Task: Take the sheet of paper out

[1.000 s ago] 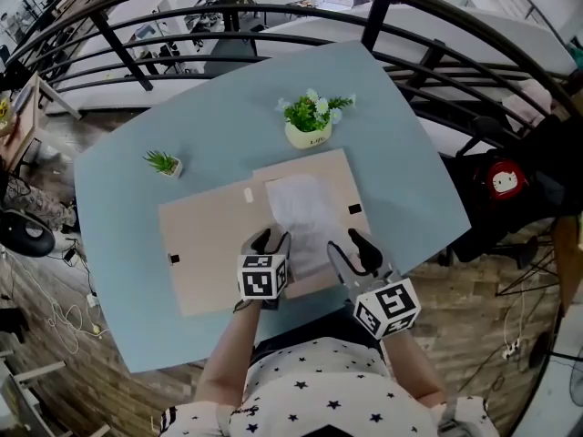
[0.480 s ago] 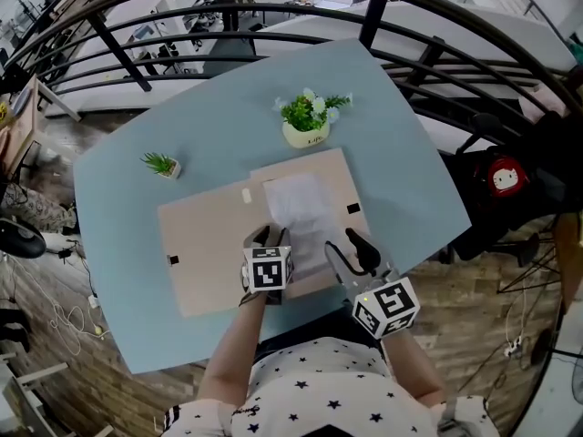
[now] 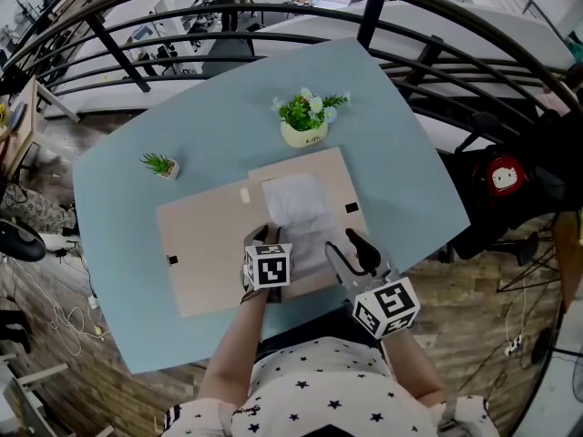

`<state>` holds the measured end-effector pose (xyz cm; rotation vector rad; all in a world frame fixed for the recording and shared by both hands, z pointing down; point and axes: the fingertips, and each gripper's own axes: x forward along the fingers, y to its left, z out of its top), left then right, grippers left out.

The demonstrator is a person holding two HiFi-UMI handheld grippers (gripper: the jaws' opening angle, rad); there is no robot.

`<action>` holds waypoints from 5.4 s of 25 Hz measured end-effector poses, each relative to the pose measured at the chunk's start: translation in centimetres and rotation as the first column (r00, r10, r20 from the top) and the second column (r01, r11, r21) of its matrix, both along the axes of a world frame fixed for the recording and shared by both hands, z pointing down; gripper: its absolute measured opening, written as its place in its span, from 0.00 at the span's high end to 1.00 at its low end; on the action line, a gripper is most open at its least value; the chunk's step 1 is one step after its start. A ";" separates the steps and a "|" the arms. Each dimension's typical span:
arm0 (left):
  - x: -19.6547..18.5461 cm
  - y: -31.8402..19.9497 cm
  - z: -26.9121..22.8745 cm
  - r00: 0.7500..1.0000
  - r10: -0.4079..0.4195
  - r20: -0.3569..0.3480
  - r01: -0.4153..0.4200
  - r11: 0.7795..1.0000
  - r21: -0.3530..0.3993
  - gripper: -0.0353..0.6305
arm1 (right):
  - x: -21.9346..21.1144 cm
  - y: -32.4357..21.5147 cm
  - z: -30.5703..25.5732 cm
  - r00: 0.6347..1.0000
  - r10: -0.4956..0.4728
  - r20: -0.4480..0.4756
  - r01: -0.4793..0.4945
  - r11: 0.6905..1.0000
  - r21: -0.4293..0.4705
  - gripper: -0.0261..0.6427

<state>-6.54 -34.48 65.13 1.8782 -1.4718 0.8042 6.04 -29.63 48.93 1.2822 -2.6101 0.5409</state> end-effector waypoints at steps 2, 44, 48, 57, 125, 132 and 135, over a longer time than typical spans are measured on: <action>0.1 0.0 0.1 0.999 0.015 0.032 -0.015 1.000 0.004 0.77 | 0.0 0.0 0.0 1.000 0.004 0.001 -0.004 1.000 -0.003 0.70; -1.4 -4.0 -3.8 1.000 -0.025 -0.004 0.026 0.981 0.194 0.95 | -1.1 -3.7 0.2 0.999 -0.027 0.021 0.026 0.998 0.061 0.70; -1.7 -4.5 -4.5 0.999 -0.035 -0.012 0.037 0.974 0.222 0.95 | -1.3 -4.3 0.2 0.999 -0.031 0.024 0.030 0.997 0.072 0.70; -2.2 -5.2 -6.9 0.998 -0.044 -0.044 0.055 0.956 0.287 0.95 | -1.5 -5.2 0.1 0.999 -0.034 0.020 0.033 0.995 0.090 0.70; -8.4 15.7 -21.7 0.969 0.015 -0.248 0.130 0.819 0.558 0.95 | -5.7 12.5 -4.4 0.997 0.061 -0.055 -0.048 0.974 0.223 0.95; -8.4 15.5 -22.1 0.967 0.017 -0.255 0.134 0.816 0.562 0.95 | -5.7 12.3 -4.4 0.996 0.066 -0.056 -0.052 0.973 0.223 0.95; -8.3 15.3 -22.0 0.967 0.019 -0.256 0.133 0.815 0.563 0.95 | -5.5 12.1 -4.3 0.996 0.070 -0.056 -0.056 0.973 0.222 0.95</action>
